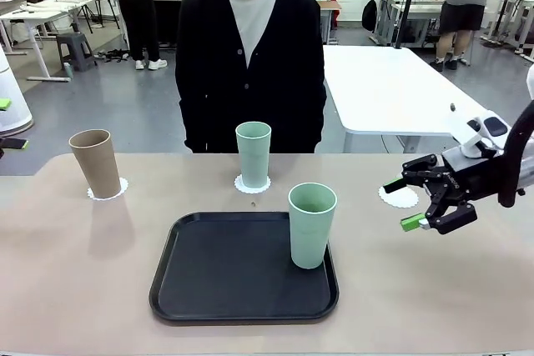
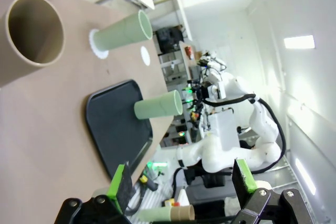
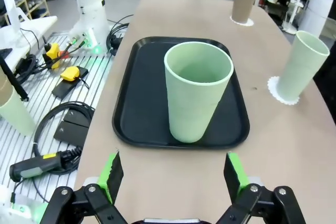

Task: Place coasters on the table and set cups on them.
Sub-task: Take one Reusable plastic cup from the Flat Tray and place it on a coaster set by the human.

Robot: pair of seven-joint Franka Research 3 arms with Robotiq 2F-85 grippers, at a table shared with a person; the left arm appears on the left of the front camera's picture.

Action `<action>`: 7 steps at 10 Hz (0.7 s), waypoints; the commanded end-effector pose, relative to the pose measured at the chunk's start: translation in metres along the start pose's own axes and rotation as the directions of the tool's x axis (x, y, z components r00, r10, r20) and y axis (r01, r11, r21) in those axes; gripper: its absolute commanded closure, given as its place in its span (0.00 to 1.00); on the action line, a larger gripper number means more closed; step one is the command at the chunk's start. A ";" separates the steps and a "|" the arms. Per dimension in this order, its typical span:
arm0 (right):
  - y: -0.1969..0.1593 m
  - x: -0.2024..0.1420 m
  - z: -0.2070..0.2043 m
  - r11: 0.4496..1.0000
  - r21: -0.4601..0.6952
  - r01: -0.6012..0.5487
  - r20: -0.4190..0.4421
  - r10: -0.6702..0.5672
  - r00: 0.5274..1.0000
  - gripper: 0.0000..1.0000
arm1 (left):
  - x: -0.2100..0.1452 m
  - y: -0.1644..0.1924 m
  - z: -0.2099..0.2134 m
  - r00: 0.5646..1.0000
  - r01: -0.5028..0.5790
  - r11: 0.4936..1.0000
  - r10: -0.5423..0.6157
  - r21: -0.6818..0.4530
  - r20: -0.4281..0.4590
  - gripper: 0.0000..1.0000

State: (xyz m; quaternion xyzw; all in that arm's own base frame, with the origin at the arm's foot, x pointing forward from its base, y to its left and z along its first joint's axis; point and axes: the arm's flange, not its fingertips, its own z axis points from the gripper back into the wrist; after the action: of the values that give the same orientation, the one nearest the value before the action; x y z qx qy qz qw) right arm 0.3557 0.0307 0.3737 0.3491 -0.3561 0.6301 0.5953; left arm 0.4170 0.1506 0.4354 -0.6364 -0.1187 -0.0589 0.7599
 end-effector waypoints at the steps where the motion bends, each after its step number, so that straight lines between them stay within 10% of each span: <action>1: 0.009 -0.013 -0.017 1.000 -0.025 -0.004 0.000 0.004 1.000 0.00 | -0.001 -0.001 0.001 1.000 0.003 1.000 -0.003 -0.001 0.004 0.00; 7: -0.004 -0.016 -0.015 1.000 -0.001 0.028 -0.004 -0.028 1.000 0.00 | -0.001 -0.001 0.001 1.000 0.003 1.000 -0.003 -0.001 0.004 0.00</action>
State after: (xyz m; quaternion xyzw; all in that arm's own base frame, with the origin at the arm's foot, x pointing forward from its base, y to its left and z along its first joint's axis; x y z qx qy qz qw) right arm 0.3612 0.0373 0.3504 0.3515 -0.3498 0.6197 0.6083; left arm 0.4170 0.1506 0.4353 -0.6364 -0.1187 -0.0589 0.7599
